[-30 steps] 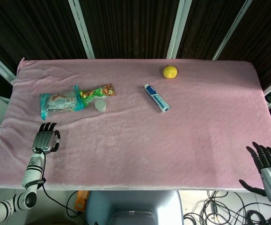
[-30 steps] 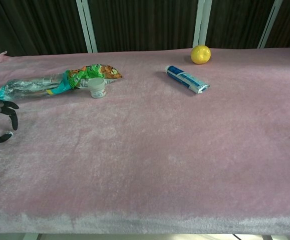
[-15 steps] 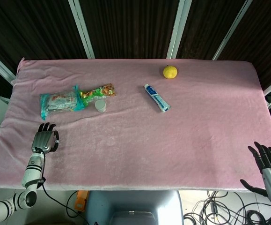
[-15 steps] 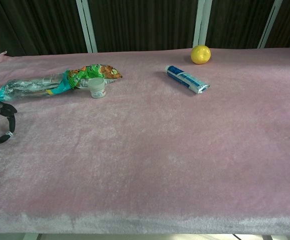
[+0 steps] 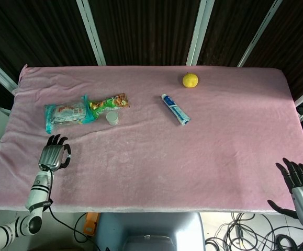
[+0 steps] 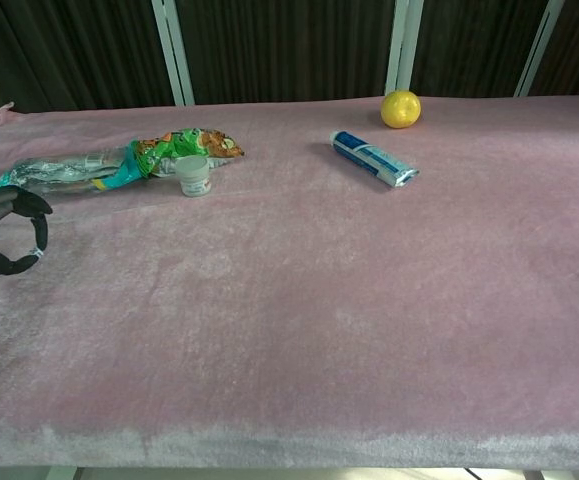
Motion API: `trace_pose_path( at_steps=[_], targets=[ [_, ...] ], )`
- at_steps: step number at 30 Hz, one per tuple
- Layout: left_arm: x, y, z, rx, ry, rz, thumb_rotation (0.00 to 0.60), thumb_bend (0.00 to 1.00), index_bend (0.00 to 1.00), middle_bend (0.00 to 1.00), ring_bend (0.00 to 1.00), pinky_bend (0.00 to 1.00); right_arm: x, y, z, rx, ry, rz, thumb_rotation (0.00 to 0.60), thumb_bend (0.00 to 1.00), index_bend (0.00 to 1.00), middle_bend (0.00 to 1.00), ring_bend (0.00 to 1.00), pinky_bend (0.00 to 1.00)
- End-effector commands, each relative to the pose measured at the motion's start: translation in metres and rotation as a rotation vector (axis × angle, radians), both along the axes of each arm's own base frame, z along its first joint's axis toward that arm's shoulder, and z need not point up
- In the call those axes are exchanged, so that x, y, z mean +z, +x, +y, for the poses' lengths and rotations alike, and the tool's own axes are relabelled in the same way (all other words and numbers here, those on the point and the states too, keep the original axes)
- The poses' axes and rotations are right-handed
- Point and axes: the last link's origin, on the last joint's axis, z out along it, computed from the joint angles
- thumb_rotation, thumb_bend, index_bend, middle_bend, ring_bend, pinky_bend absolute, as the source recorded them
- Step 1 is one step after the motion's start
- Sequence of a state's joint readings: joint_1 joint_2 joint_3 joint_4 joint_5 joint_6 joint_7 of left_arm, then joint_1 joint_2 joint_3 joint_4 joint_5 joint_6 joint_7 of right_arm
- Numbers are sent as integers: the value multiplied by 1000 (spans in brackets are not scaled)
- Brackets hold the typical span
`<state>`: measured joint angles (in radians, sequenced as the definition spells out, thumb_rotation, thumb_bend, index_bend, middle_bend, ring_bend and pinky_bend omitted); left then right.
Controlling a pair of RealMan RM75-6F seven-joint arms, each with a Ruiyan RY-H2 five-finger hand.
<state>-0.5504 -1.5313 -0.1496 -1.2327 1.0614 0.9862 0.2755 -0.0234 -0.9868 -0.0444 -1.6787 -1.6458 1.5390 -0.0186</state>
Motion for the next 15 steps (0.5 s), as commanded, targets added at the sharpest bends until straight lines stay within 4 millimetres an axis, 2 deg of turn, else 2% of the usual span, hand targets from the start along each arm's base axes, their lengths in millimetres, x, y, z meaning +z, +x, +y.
trace_pose_path(
  at_steps=[1, 4, 6, 7, 10, 13, 15],
  targets=[
    [2, 59, -9, -178, -10, -101, 600, 403, 617, 176, 49, 95, -3, 1, 0, 6, 12, 1, 600, 279, 0, 0, 0, 0],
    [-5, 105, -14, -300, -15, -106, 600, 402, 604, 176, 50, 97, -5, 3, 0, 14, 26, 0, 600, 280, 0, 0, 0, 0],
    [-11, 128, -16, -336, -8, -116, 600, 402, 528, 169, 51, 99, -5, 3, 1, 16, 33, -4, 600, 279, 0, 0, 0, 0],
    [-13, 133, -16, -338, -3, -104, 600, 402, 447, 160, 49, 99, -5, 3, 1, 16, 35, -6, 600, 280, 0, 0, 0, 0],
    [-17, 142, -15, -326, 6, -52, 600, 398, 119, 118, 27, 95, -2, 4, 2, 21, 37, -15, 600, 280, 0, 0, 0, 0],
    [-18, 140, -14, -287, 1, -59, 600, 395, 18, 102, 19, 91, -1, 3, 3, 25, 37, -19, 600, 280, 0, 0, 0, 0],
    [-17, 137, -14, -275, 1, -63, 600, 393, 0, 98, 18, 92, 0, 3, 3, 26, 36, -21, 600, 280, 0, 0, 0, 0]
  ],
)
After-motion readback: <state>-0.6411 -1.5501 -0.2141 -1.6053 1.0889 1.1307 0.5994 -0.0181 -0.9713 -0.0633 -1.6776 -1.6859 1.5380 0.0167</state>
